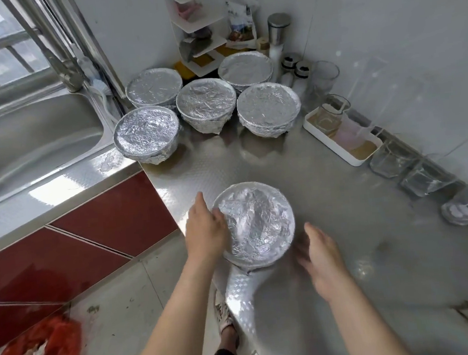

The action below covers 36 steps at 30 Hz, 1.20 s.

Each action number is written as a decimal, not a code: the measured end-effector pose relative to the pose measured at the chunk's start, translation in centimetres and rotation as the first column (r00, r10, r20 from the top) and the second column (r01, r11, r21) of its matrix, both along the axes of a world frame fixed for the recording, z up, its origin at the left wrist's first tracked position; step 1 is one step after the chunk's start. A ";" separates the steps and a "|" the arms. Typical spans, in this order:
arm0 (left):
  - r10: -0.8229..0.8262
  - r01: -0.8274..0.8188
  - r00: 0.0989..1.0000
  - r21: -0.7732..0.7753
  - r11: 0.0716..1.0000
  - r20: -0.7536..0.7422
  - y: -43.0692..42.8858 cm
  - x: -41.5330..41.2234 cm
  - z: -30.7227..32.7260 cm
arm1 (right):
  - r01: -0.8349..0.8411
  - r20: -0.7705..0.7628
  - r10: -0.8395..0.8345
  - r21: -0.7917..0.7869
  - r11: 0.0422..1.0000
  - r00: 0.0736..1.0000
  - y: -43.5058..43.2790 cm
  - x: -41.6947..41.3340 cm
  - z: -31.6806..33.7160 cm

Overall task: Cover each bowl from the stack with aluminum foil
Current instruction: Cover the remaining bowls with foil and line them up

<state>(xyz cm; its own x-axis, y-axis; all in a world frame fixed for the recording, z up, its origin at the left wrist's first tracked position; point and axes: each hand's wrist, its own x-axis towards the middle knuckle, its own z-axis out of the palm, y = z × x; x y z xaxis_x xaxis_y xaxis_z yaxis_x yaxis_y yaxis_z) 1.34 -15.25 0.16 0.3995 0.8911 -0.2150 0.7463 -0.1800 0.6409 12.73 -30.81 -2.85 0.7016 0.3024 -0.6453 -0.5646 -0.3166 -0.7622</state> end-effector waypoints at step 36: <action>0.249 -0.163 0.898 -0.250 0.954 0.363 -0.7 1.4 -3.2 | -0.592 0.327 0.573 -0.048 0.805 0.752 9.5 6.6 1.3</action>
<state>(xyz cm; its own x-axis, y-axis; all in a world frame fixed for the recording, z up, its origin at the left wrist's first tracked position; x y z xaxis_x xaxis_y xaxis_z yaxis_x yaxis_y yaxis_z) 2.78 -15.97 -2.99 0.3010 0.9144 -0.2707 0.4374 0.1199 0.8912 19.35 -21.36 -1.56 0.5360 0.7465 -0.3944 -0.0155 -0.4583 -0.8886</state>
